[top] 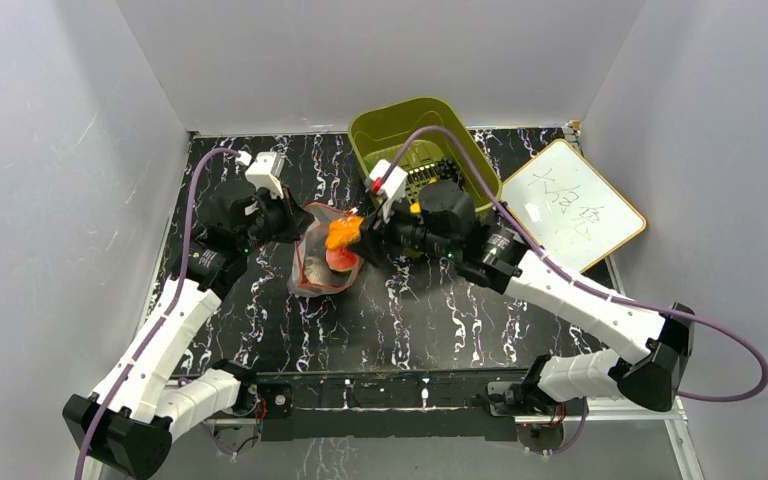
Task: Place the food in the zip-top bag and seal the zipper
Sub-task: Place the fake seafood in the zipper food storage bag, then pick up the fake fruit from the bin.
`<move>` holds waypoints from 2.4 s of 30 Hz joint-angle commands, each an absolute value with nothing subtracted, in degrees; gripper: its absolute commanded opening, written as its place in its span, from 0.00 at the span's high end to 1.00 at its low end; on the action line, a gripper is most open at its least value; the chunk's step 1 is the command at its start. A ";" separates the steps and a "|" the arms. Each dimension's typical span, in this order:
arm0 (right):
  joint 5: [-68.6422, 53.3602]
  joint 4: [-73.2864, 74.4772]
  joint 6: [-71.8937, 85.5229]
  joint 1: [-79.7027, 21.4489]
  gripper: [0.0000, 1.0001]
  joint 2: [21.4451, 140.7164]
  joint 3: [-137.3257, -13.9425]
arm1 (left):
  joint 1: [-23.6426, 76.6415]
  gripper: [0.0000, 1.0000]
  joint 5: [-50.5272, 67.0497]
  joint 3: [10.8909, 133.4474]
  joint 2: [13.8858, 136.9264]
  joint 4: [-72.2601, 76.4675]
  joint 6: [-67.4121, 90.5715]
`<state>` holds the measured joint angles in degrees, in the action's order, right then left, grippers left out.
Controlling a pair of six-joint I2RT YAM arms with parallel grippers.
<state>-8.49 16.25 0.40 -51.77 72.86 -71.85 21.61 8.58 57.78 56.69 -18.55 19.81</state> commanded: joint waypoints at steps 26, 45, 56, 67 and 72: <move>2.73 18.33 0.88 -59.15 0.17 82.25 -77.01 | 21.79 1.00 14.18 55.96 52.58 -14.85 24.46; 11.82 17.41 -0.83 -55.99 0.19 72.52 -77.59 | 21.74 1.00 9.94 53.54 54.82 -7.32 16.34; 6.79 18.67 4.02 -44.59 0.22 77.98 -79.65 | 21.80 1.00 3.31 54.90 52.57 -8.49 9.98; 5.12 14.46 8.52 -34.58 0.28 92.26 -84.77 | 21.80 1.00 -5.35 59.37 53.30 -8.66 0.00; 8.75 15.42 6.55 -30.81 0.37 100.20 -88.88 | 22.93 1.00 -7.15 57.62 54.61 -6.77 -3.10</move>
<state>5.65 18.20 7.44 -33.58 96.03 -83.29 21.80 -4.01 56.97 54.68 -11.11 1.30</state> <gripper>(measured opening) 0.655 0.007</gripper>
